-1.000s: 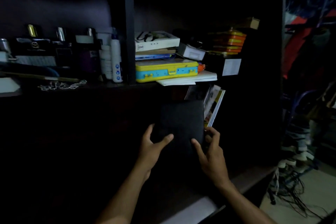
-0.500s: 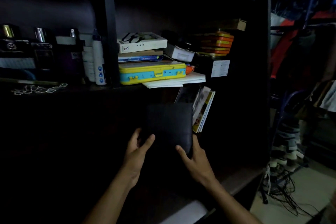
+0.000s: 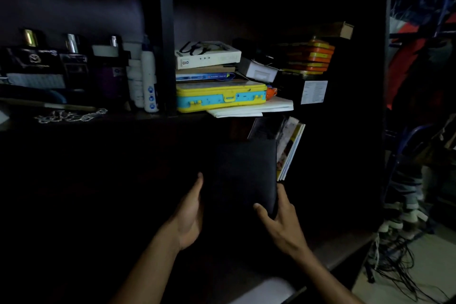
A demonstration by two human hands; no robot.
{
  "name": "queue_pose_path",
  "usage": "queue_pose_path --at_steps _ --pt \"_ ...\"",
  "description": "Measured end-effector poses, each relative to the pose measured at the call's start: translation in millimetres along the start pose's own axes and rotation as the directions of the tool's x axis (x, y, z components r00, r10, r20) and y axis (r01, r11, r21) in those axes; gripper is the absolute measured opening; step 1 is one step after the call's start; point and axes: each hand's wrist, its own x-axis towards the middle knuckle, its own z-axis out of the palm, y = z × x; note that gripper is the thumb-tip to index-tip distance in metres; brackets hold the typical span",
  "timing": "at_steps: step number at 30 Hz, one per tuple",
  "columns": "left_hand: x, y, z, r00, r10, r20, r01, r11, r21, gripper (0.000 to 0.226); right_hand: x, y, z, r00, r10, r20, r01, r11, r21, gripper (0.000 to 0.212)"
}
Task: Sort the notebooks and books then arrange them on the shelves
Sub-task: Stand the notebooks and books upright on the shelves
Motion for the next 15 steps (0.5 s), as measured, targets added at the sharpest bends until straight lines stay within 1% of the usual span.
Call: queue_pose_path --at_steps 1,2,3,4,5,6,7,8,9,10,11,12,13,15 --pt "5.5 -1.7 -3.1 0.997 0.052 -0.060 -0.055 0.997 -0.048 0.034 0.8 -0.9 0.9 1.000 0.014 0.009 -0.014 1.000 0.012 0.031" --pt "9.1 -1.2 -5.6 0.981 0.121 -0.153 -0.138 0.985 -0.103 0.031 1.6 -2.0 1.8 0.999 0.030 0.019 -0.031 0.999 0.026 0.032" --pt "14.9 -2.2 -8.9 0.949 0.194 -0.247 -0.228 0.966 -0.119 0.046 2.3 -2.1 2.7 0.999 0.046 0.025 -0.047 0.998 0.036 0.032" --pt "17.9 -2.5 -10.9 0.919 0.260 -0.297 -0.297 0.951 -0.085 0.065 3.5 -1.4 3.4 0.998 0.059 0.026 -0.060 0.997 0.043 0.032" --pt "20.7 -4.2 -12.6 0.900 0.315 -0.301 -0.335 0.942 -0.015 0.081 5.3 0.4 4.4 0.997 0.072 0.021 -0.073 0.996 0.050 0.030" --pt "21.3 -6.5 -11.3 0.890 0.365 -0.273 -0.358 0.930 0.076 0.093 7.1 2.6 5.0 0.996 0.091 0.011 -0.091 0.994 0.061 0.028" --pt "23.4 -11.3 -9.6 0.889 0.409 -0.207 -0.378 0.910 0.173 0.102 9.2 6.3 5.5 0.994 0.113 0.001 -0.113 0.991 0.068 0.027" --pt "24.0 -15.8 -7.2 0.896 0.429 -0.113 -0.385 0.879 0.282 0.107 11.1 10.3 6.0 0.991 0.135 -0.007 -0.134 0.988 0.079 0.027" --pt "24.1 -20.4 -3.8 0.900 0.435 0.000 -0.401 0.830 0.387 0.107 12.5 14.3 6.3 0.987 0.157 -0.013 -0.156 0.984 0.088 0.027" --pt "24.5 -24.3 0.1 0.898 0.431 0.087 -0.414 0.764 0.494 0.103 13.2 16.3 6.2 0.985 0.174 -0.014 -0.172 0.980 0.098 0.026" --pt "26.3 -27.0 2.2 0.890 0.433 0.141 -0.428 0.692 0.581 0.097 14.2 18.0 5.9 0.983 0.181 -0.010 -0.179 0.979 0.099 0.026" --pt "27.1 -27.6 2.9 0.890 0.428 0.159 -0.428 0.662 0.615 0.094 14.9 19.1 5.5 0.982 0.187 0.002 -0.186 0.976 0.112 0.026" --pt "28.7 -28.1 1.5 0.893 0.428 0.141 -0.419 0.677 0.605 0.094 15.3 20.8 4.8 0.982 0.189 0.015 -0.189 0.974 0.124 0.027" --pt "30.5 -27.4 -4.6 0.897 0.442 0.021 -0.390 0.766 0.511 0.092 14.4 19.0 4.7 0.982 0.186 0.038 -0.189 0.972 0.140 0.034"
